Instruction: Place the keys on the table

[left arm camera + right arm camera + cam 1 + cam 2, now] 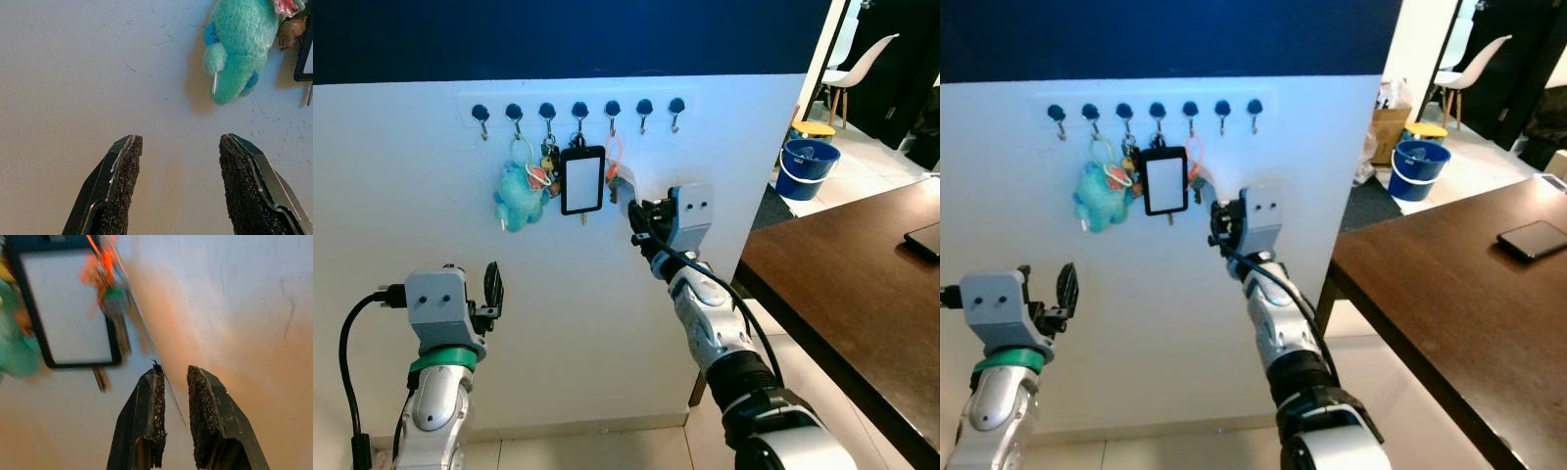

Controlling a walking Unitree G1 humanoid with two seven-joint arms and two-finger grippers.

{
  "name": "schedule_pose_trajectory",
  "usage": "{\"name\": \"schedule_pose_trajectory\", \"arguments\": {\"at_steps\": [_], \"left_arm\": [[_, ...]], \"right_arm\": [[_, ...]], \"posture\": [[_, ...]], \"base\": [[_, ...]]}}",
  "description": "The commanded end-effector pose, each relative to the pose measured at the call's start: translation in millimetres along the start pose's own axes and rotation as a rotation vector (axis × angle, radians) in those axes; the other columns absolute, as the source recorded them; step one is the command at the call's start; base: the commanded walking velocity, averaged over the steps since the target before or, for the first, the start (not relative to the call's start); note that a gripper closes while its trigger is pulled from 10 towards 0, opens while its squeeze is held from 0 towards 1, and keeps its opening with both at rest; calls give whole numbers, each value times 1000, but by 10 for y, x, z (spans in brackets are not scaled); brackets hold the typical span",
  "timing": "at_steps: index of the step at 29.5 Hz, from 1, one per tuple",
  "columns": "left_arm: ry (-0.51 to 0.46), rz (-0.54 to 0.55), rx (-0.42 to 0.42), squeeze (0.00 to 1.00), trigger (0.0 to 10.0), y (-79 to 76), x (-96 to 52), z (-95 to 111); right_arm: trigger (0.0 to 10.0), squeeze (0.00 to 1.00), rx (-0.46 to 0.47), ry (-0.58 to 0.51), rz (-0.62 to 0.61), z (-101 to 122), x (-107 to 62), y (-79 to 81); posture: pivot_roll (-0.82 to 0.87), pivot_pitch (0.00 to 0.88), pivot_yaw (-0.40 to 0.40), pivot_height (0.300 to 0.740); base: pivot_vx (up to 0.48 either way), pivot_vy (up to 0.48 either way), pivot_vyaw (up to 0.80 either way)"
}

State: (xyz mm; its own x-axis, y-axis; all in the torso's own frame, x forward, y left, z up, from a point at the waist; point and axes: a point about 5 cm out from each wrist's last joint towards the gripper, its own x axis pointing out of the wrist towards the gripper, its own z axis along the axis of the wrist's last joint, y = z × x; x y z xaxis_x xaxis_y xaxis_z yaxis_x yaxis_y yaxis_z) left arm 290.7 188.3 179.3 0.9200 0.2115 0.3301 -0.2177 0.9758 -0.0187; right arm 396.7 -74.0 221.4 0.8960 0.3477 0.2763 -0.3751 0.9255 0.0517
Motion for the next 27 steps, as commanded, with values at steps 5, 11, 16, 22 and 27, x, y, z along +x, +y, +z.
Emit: {"name": "schedule_pose_trajectory", "arguments": {"at_steps": [5, 11, 16, 22, 27], "left_arm": [[14, -2, -2, 0, 10000, 6, 8, -19], [13, -10, 1, 0, 10000, 9, 27, -17], [13, -8, 10, 0, 10000, 40, 28, -13], [15, -7, 14, 0, 10000, 53, 17, -17], [18, -9, 15, 0, 10000, 50, 21, -23]], "right_arm": [[10000, 0, 4, 6, 1, -7, 16, 22], [10000, 0, 13, 36, 11, 17, 76, 20], [10000, 0, 21, 46, 58, 82, 147, 93], [10000, 0, 20, 59, 91, 94, 181, 158], [0, 0, 10, 71, 97, 86, 194, 186]], "posture": [[-146, 63, 82, 740], [-143, 56, 87, 740], [-136, 52, 88, 740], [-135, 49, 85, 740], [-135, 49, 85, 740]], "base": [[0, 0, 0], [0, 0, 0], [0, 0, 0], [0, 0, 0], [0, 0, 0]]}}
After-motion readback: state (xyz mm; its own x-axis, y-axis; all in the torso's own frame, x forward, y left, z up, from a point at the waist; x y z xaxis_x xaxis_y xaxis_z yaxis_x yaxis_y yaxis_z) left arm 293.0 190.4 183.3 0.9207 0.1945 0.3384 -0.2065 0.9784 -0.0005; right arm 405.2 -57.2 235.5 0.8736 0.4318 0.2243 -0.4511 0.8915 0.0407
